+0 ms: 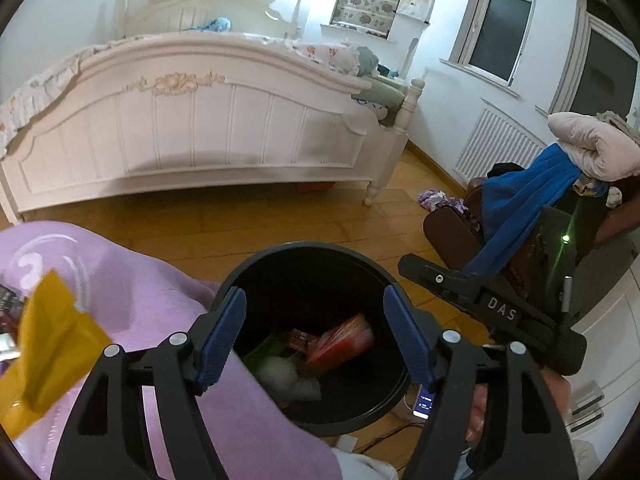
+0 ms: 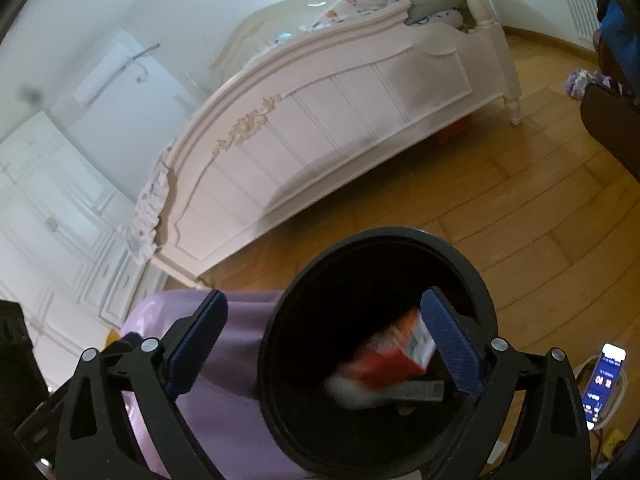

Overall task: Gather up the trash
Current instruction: 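Grasp the orange wrapper with the left tool while the right tool grasps the yellow paper plane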

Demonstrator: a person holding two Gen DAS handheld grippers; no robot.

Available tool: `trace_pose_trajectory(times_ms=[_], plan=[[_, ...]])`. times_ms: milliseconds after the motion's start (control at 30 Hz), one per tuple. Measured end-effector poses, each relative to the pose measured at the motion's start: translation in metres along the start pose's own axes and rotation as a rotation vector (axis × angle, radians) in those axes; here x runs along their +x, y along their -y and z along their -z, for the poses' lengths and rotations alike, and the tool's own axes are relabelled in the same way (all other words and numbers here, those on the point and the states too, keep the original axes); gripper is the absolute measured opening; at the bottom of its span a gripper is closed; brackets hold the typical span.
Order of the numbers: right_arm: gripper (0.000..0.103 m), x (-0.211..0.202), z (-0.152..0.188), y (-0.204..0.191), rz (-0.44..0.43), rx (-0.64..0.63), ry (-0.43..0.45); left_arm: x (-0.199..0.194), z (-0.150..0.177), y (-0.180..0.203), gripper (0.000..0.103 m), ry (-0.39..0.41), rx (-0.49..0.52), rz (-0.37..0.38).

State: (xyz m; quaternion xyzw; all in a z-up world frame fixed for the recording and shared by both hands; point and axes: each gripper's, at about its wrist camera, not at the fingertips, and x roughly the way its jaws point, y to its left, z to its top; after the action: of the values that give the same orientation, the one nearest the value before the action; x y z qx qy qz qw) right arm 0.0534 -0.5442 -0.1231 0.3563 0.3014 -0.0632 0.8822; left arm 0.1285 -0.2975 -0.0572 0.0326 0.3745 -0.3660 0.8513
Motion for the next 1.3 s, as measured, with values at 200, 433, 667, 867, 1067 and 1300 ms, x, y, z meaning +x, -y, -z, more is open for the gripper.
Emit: trace_pose_trajectory(times_ms=[200,433,667,867,1067,1300], plan=[[0.096,-0.016,0.010,-0.033,-0.052,-0.057,-0.007,-0.050,0.013,-0.013,0.072,0.054,-0.022,-0.033],[0.096,-0.027,0.032,-0.099,-0.130,-0.192,-0.051,-0.125,0.052,-0.062,0.072,0.105,-0.121,-0.180],[0.096,-0.025,0.068,-0.174,-0.206,-0.366,-0.119,-0.184,0.108,-0.128,0.075,0.100,-0.280,-0.346],[0.096,-0.013,0.091,-0.227,-0.227,-0.516,-0.167,-0.191,0.148,-0.170,0.079,0.037,-0.383,-0.396],[0.096,0.035,0.085,-0.264,-0.197,-0.562,-0.230,-0.179,0.160,-0.192,0.081,-0.010,-0.454,-0.342],[0.096,0.102,0.091,-0.280,-0.118,-0.550,-0.380,-0.182,0.160,-0.205,0.078,0.006,-0.486,-0.318]])
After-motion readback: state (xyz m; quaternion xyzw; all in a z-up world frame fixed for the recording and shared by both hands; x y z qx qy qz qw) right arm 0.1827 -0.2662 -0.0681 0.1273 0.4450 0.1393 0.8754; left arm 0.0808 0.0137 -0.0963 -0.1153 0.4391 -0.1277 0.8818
